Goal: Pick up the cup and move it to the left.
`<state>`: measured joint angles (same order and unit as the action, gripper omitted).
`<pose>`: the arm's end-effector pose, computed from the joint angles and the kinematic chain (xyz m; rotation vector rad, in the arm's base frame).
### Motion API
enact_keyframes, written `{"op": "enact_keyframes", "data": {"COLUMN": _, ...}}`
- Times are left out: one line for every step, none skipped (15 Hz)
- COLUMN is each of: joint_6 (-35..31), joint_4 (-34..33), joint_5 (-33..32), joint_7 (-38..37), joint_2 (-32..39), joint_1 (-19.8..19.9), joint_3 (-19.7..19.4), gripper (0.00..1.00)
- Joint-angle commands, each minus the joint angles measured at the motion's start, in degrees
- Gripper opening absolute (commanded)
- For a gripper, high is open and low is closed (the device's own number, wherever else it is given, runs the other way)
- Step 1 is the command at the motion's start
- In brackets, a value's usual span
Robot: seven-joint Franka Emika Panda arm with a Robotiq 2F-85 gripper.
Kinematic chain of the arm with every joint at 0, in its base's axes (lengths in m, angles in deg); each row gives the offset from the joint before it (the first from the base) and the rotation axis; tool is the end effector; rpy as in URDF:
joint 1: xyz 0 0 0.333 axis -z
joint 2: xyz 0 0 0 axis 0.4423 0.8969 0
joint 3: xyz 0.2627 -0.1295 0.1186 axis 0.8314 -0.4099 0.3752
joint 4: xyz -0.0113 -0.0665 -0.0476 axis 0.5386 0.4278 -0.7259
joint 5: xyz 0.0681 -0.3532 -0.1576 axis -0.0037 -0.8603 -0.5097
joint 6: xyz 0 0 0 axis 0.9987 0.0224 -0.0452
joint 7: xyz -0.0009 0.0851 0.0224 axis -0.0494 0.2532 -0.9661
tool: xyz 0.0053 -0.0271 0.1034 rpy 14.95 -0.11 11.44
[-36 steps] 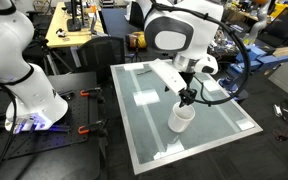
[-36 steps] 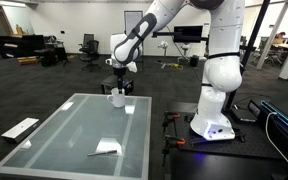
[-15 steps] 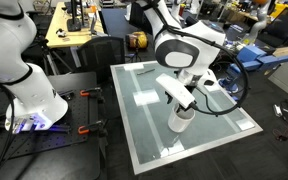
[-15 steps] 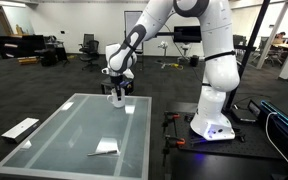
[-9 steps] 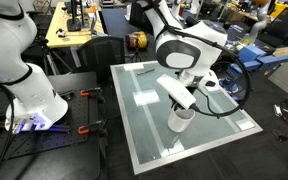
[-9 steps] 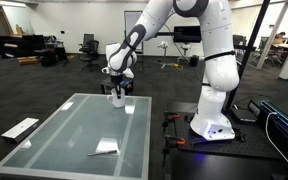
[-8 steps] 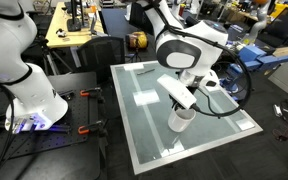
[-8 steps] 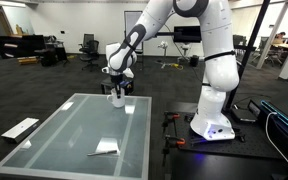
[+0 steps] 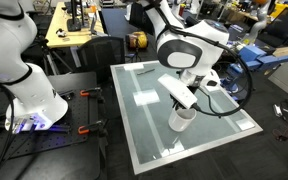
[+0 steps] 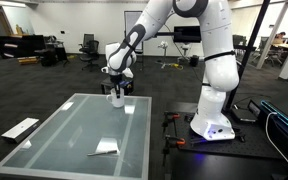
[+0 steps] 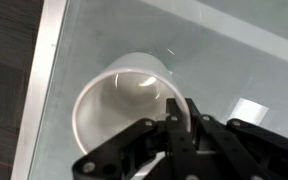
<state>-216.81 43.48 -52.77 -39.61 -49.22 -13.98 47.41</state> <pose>0.5406 -0.1593 0.2410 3.0805 0.6068 -0.0107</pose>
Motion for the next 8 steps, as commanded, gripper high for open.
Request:
{"op": "enact_keyframes", "data": {"joint_6": 1.0, "joint_4": -1.2, "joint_5": 0.5, "joint_7": -2.2, "joint_2": 0.8, "joint_1": -0.1, "joint_3": 1.3, "gripper": 0.03}}
{"op": "enact_keyframes", "data": {"joint_6": 0.9, "joint_4": -1.2, "joint_5": 0.5, "joint_7": -2.9, "joint_2": 0.8, "joint_1": -0.3, "joint_3": 1.6, "gripper": 0.03}}
{"op": "enact_keyframes", "data": {"joint_6": 0.8, "joint_4": -1.2, "joint_5": 0.5, "joint_7": -3.2, "joint_2": 0.8, "joint_1": -0.5, "joint_3": 2.0, "gripper": 0.03}}
{"op": "enact_keyframes", "data": {"joint_6": 0.9, "joint_4": -1.2, "joint_5": 0.5, "joint_7": -3.6, "joint_2": 0.7, "joint_1": -0.8, "joint_3": 2.3, "gripper": 0.03}}
{"op": "enact_keyframes", "data": {"joint_6": 0.8, "joint_4": -1.2, "joint_5": 0.4, "joint_7": -4.2, "joint_2": 0.8, "joint_1": -1.0, "joint_3": 2.6, "gripper": 0.03}}
{"op": "enact_keyframes", "data": {"joint_6": 0.8, "joint_4": -1.4, "joint_5": 0.4, "joint_7": -4.5, "joint_2": 0.9, "joint_1": -1.3, "joint_3": 3.0, "gripper": 0.03}}
{"op": "enact_keyframes", "data": {"joint_6": 0.8, "joint_4": -1.6, "joint_5": 0.3, "joint_7": -5.2, "joint_2": 1.0, "joint_1": -1.7, "joint_3": 3.4, "gripper": 0.03}}
{"op": "enact_keyframes", "data": {"joint_6": 0.8, "joint_4": -1.7, "joint_5": 0.2, "joint_7": -5.8, "joint_2": 1.1, "joint_1": -2.1, "joint_3": 3.8, "gripper": 0.03}}
